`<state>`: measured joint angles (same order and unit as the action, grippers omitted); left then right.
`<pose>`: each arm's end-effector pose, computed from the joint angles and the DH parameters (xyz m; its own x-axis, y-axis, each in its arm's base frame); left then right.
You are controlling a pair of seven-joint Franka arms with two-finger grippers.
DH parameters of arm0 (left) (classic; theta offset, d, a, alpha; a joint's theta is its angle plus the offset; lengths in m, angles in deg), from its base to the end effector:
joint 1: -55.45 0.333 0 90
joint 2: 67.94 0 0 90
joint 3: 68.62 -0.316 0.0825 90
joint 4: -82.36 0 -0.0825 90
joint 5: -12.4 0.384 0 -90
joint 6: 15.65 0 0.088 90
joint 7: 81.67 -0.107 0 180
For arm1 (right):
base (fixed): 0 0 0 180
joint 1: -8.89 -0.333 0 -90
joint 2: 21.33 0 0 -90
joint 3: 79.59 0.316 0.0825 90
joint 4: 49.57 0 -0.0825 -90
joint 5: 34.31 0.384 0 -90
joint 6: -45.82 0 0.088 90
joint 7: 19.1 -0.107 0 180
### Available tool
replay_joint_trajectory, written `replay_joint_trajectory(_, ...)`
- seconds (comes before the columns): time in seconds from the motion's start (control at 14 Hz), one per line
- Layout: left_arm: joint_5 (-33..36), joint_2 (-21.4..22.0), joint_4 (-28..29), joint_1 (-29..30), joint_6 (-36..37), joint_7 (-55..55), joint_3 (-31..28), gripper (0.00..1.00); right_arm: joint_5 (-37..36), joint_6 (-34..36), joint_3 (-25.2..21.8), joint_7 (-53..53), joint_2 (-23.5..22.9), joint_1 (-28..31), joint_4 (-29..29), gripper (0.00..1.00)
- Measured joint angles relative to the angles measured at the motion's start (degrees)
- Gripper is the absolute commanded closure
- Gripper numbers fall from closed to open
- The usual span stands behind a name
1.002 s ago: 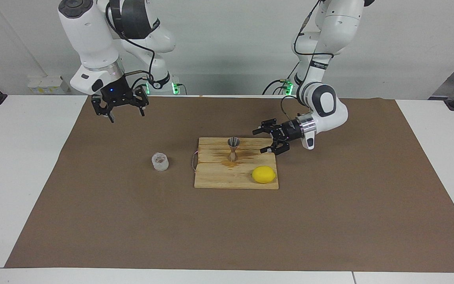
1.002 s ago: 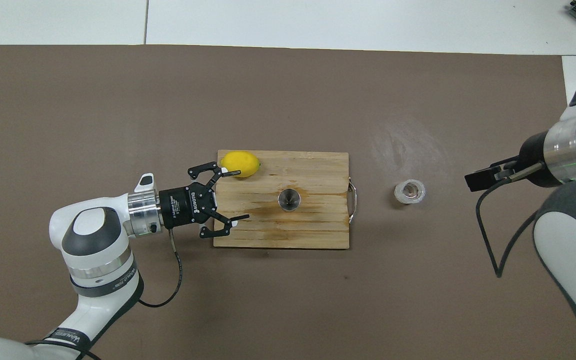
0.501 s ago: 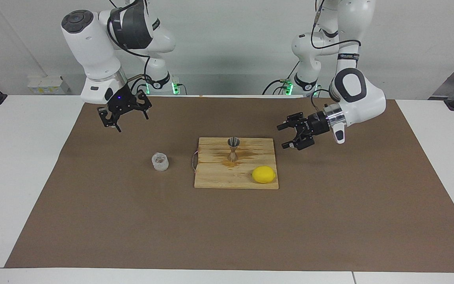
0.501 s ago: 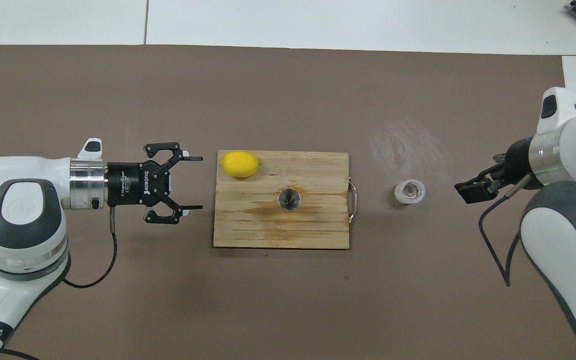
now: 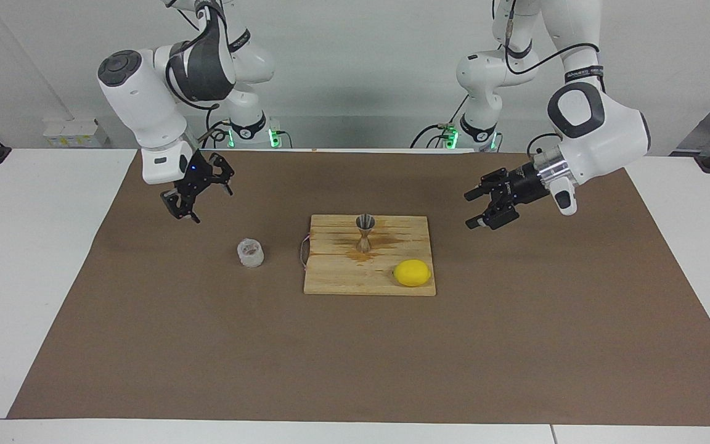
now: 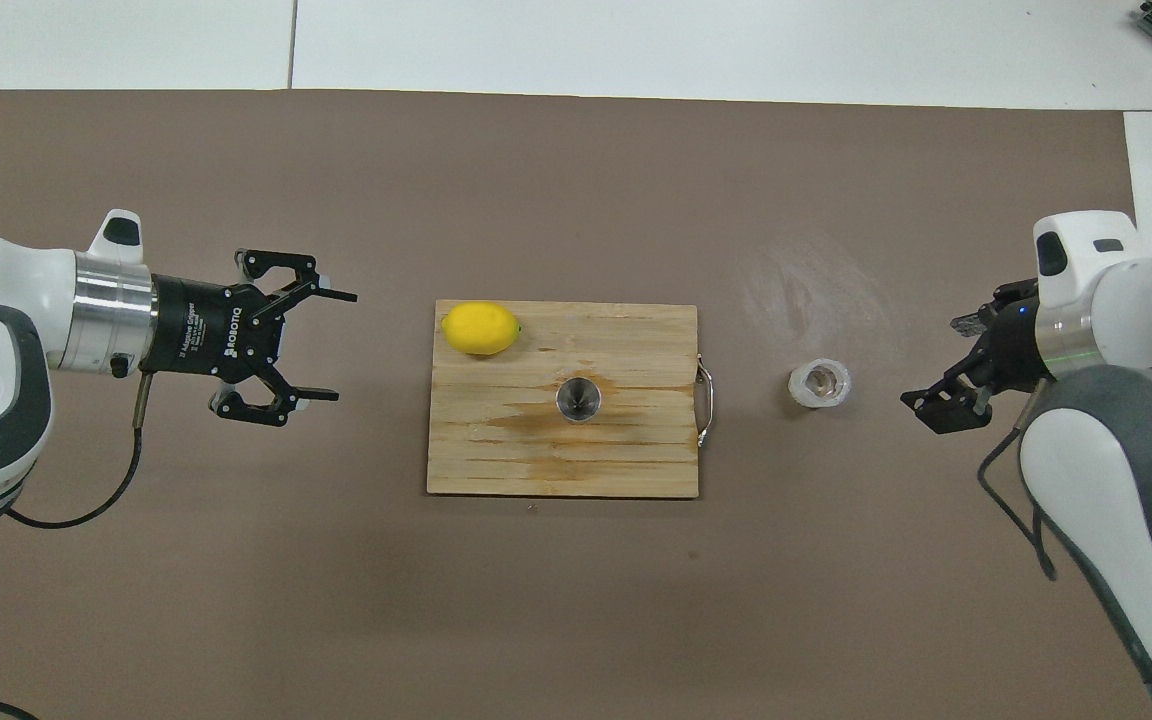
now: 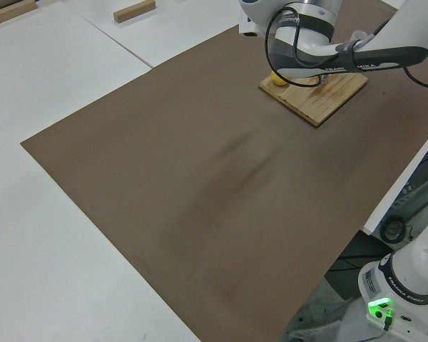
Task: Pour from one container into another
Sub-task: 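Withdraw the left gripper while the right gripper reaches the white cup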
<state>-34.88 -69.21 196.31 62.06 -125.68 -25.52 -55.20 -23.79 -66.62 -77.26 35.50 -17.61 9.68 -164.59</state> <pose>0.5496 -0.1170 0.4647 0.3501 0.6634 -0.6613 0.9357 -0.2807 0.2138 0.5396 0.0268 0.4868 0.6113 0.7781 0.1447 0.7912 -0.6056 -0.0856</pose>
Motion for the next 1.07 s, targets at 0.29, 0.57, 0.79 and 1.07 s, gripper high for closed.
replay_joint_trajectory(0.29, 11.4, -0.3, -2.2, 0.0, 0.0, 0.0, 0.0, 0.00, 7.7, -2.7, -0.1, 14.8, -2.7, 3.5, -3.6, 0.00)
replay_joint_trajectory(0.57, 21.9, -1.3, -5.2, -0.1, 0.0, -0.8, 0.3, 0.00, 13.5, -5.3, -0.1, 24.6, -5.8, 4.5, -4.7, 0.00)
replay_joint_trajectory(0.79, 27.8, -1.6, -7.4, -0.1, 0.1, -5.3, 0.4, 0.00, 17.7, -8.2, -0.1, 31.6, -6.8, 5.8, -7.8, 0.00)
replay_joint_trajectory(1.07, 33.9, -1.7, -9.7, 0.2, 0.7, -16.2, 0.1, 0.00, 22.8, -11.3, -0.1, 40.5, -9.0, 6.3, -9.5, 0.00)
